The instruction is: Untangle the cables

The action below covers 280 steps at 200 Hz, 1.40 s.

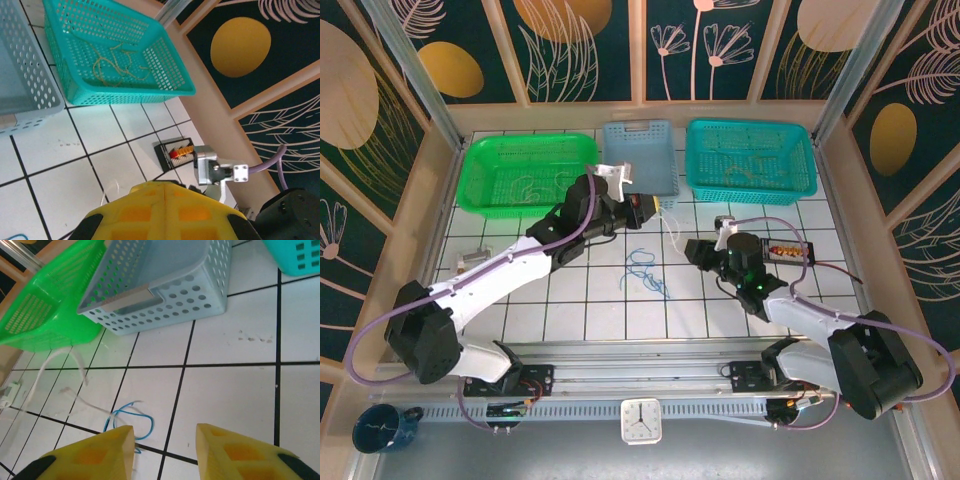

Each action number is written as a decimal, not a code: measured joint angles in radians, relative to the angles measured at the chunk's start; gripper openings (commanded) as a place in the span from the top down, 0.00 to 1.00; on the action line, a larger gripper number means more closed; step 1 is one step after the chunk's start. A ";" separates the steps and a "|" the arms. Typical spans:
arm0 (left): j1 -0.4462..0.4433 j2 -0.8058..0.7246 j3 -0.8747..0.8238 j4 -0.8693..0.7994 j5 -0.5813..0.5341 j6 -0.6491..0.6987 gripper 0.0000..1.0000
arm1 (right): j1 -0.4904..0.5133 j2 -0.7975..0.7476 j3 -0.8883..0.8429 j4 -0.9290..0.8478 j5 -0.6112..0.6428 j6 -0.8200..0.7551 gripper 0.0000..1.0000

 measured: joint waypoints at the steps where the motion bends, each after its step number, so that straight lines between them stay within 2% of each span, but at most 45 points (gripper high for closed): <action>1: 0.000 0.000 0.000 0.001 0.000 0.000 1.00 | 0.000 0.000 0.000 -0.002 0.000 0.000 0.61; 61: 0.000 -0.013 0.000 0.018 0.000 -0.006 1.00 | -0.008 -0.011 0.000 -0.032 -0.001 0.003 0.60; 119: 0.000 -0.013 0.000 0.021 0.000 -0.006 1.00 | -0.012 -0.153 0.056 -0.153 0.031 0.016 0.60; 127: 0.000 -0.013 0.000 0.021 0.000 -0.005 1.00 | -0.014 -0.169 0.075 -0.172 0.036 0.016 0.54; 145: 0.000 -0.013 0.000 0.021 0.000 -0.005 1.00 | -0.018 -0.198 0.115 -0.200 0.040 0.014 0.47; 185: 0.000 -0.013 -0.001 0.021 0.001 -0.005 1.00 | -0.019 -0.232 0.182 -0.225 0.014 0.016 0.39; 228: 0.000 -0.013 -0.002 0.022 0.004 -0.005 1.00 | -0.019 -0.226 0.222 -0.214 -0.069 0.022 0.37; 280: 0.000 -0.013 -0.002 0.029 0.005 -0.005 1.00 | 0.030 -0.116 0.261 -0.174 -0.116 0.023 0.38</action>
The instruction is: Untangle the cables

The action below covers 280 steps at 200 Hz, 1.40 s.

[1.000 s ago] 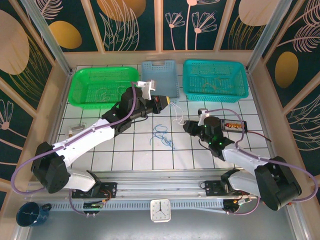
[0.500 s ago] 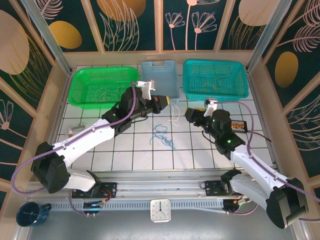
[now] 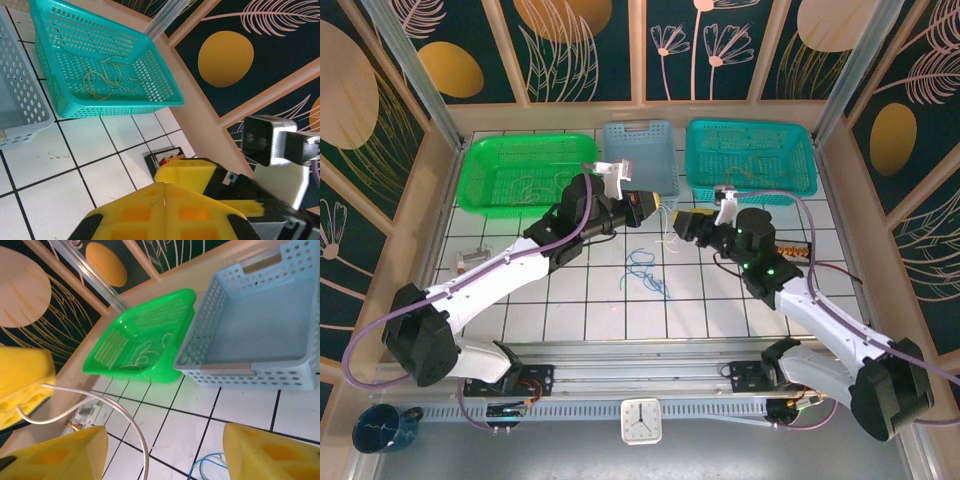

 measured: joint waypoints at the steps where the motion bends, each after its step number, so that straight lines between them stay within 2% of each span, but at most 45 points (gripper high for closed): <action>1: 0.000 0.000 0.000 0.000 0.000 0.000 1.00 | 0.001 0.003 0.000 0.000 -0.001 0.000 0.38; 24: 0.000 0.000 0.000 0.000 0.000 0.000 1.00 | 0.010 0.050 0.000 0.013 -0.009 0.003 0.49; 36: 0.000 0.000 0.000 0.000 0.000 0.000 1.00 | 0.017 0.067 0.000 0.018 -0.010 0.012 0.63; 54: 0.000 0.000 -0.003 0.002 0.000 0.000 1.00 | 0.021 0.071 0.000 0.022 -0.008 0.015 0.91; 63: 0.000 0.000 -0.006 0.007 -0.001 0.000 1.00 | 0.021 0.068 0.000 0.022 -0.006 0.016 1.00; 101: 0.000 0.000 -0.041 0.032 -0.001 0.003 1.00 | 0.002 0.012 0.002 -0.008 0.016 -0.001 1.00; 113: 0.000 0.000 -0.060 0.044 -0.001 0.007 0.89 | -0.018 -0.012 0.018 -0.032 0.021 -0.013 1.00; 127: -0.001 0.000 -0.086 0.063 0.000 0.016 0.66 | -0.026 -0.029 0.056 -0.062 0.021 -0.030 1.00; 141: -0.001 -0.004 -0.123 0.093 0.000 0.023 0.48 | -0.030 -0.037 0.108 -0.083 0.021 -0.046 1.00; 156: 0.000 -0.007 -0.161 0.113 -0.001 0.026 0.35 | -0.032 -0.037 0.158 -0.097 0.020 -0.065 1.00; 165: 0.000 -0.008 -0.183 0.125 -0.001 0.034 0.30 | -0.033 -0.037 0.183 -0.107 0.018 -0.075 1.00; 219: 0.000 -0.038 -0.266 0.214 -0.001 0.065 0.20 | -0.033 -0.016 0.262 -0.156 0.008 -0.110 1.00; 280: 0.000 -0.042 -0.336 0.308 0.005 0.079 0.19 | -0.032 -0.011 0.264 -0.165 -0.025 -0.101 1.00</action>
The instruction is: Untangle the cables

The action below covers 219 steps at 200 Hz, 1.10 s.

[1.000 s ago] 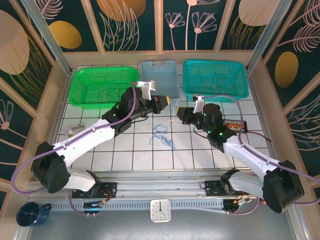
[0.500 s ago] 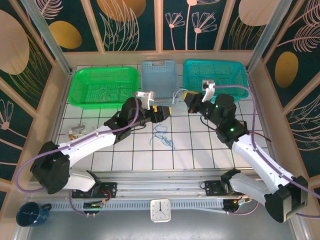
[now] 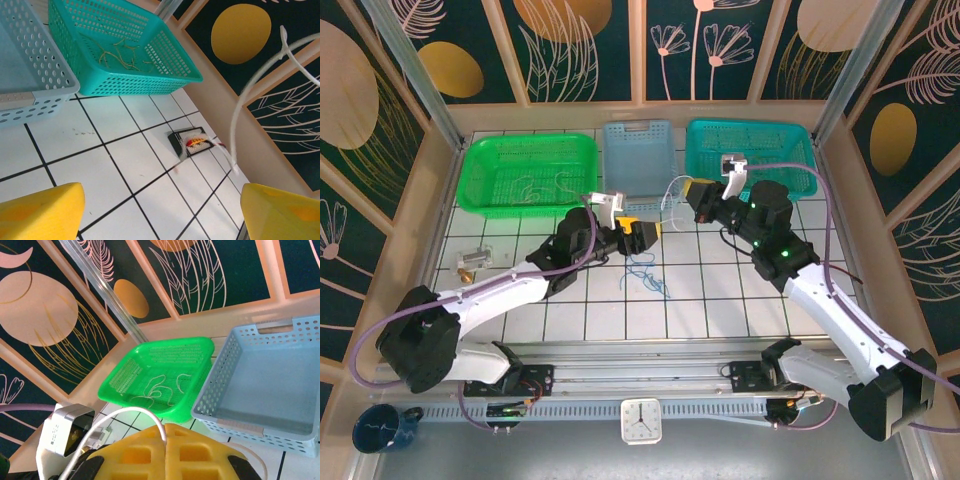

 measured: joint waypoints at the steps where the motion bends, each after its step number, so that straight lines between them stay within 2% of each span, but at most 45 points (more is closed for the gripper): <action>1: 0.000 0.000 0.000 0.000 0.000 0.000 0.19 | 0.000 0.000 0.000 0.000 0.000 0.000 1.00; 57: 0.000 0.020 -0.004 0.057 0.010 -0.008 0.24 | 0.004 0.000 0.000 0.000 -0.011 0.018 1.00; 105: 0.000 0.047 -0.004 0.098 0.025 -0.032 0.34 | 0.029 0.000 0.000 0.001 -0.011 0.027 1.00; 167: 0.000 0.089 -0.002 0.135 0.053 -0.051 0.41 | 0.056 0.000 0.000 0.001 -0.010 0.041 1.00; 219: 0.000 0.114 0.003 0.150 0.072 -0.063 0.51 | 0.061 0.000 0.000 0.004 -0.010 0.041 1.00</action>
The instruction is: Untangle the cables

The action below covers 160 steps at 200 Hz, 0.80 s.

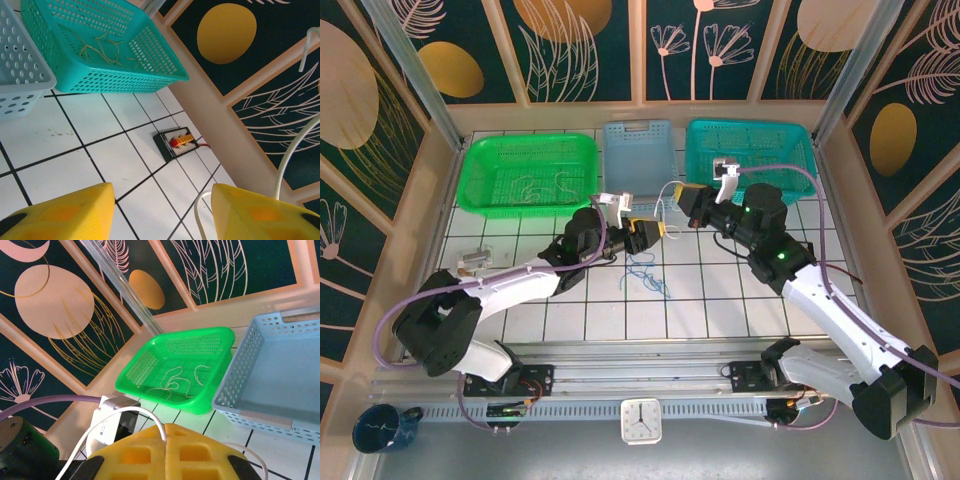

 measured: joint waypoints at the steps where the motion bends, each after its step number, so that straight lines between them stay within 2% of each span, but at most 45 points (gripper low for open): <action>1: 0.000 0.000 0.000 0.001 0.001 -0.002 0.51 | 0.001 0.000 0.000 0.000 0.000 0.000 1.00; 64: 0.000 0.007 0.000 0.018 0.014 -0.014 0.52 | 0.007 0.000 0.000 0.003 0.001 0.000 1.00; 80: 0.000 0.007 0.000 0.029 0.014 -0.015 0.55 | 0.007 0.000 0.000 0.003 0.000 0.000 1.00; 117: 0.000 0.014 0.000 0.042 0.020 -0.024 0.66 | 0.007 -0.001 0.000 0.003 0.001 0.000 1.00; 160: 0.000 0.018 0.000 0.051 0.033 -0.035 0.92 | 0.007 -0.010 0.000 0.003 0.002 0.000 1.00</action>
